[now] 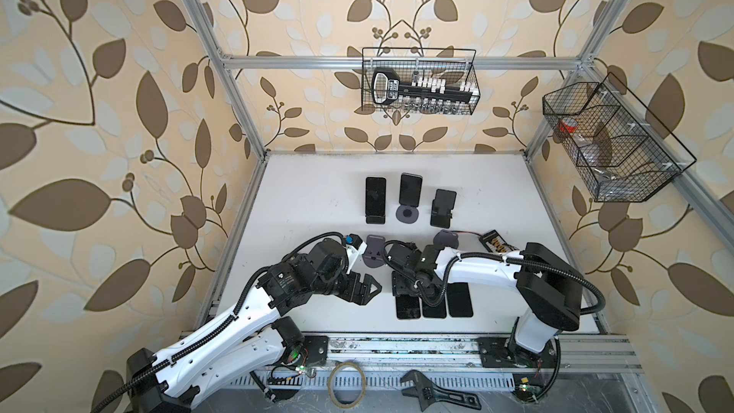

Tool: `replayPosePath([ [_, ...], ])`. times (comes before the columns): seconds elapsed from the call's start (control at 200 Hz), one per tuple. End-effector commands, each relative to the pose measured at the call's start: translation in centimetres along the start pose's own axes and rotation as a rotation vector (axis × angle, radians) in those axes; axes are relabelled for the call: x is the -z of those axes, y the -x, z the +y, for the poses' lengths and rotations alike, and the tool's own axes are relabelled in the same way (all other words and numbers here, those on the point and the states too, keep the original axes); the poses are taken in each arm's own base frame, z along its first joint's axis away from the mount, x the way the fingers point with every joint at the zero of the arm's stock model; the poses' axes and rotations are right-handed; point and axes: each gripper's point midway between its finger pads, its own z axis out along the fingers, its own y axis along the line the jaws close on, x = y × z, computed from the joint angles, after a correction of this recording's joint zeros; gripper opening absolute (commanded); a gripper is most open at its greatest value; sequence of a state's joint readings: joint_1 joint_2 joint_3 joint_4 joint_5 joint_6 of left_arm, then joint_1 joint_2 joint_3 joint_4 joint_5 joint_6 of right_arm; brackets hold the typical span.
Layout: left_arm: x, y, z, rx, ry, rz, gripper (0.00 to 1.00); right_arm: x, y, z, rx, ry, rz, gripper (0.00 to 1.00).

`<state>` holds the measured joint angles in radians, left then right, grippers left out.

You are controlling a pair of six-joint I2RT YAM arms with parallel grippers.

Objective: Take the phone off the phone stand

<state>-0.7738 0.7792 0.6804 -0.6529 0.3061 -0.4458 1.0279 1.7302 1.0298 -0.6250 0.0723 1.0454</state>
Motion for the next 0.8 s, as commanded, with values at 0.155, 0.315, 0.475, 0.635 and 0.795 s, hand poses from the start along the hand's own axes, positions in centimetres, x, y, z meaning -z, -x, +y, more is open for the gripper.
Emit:
replayPosePath([
  [0.155,-0.3,-0.2,0.0,-0.006,0.000,0.002,0.94,2.2,1.1,1.8,0.049,-0.006,-0.072,0.75],
  [0.315,-0.2,-0.1,0.0,-0.007,0.002,-0.003,0.94,2.6,1.2,2.6,0.065,0.010,-0.086,0.72],
  [0.475,0.0,0.0,0.1,-0.008,0.006,-0.011,0.94,2.3,0.9,3.1,0.079,0.028,-0.073,0.68],
  [0.635,0.1,0.0,0.1,-0.009,0.008,-0.016,0.94,1.8,0.4,4.7,0.097,0.081,-0.042,0.64],
  [0.795,0.1,0.0,0.1,-0.009,0.009,-0.019,0.94,1.3,0.0,5.9,0.119,0.099,-0.027,0.62],
])
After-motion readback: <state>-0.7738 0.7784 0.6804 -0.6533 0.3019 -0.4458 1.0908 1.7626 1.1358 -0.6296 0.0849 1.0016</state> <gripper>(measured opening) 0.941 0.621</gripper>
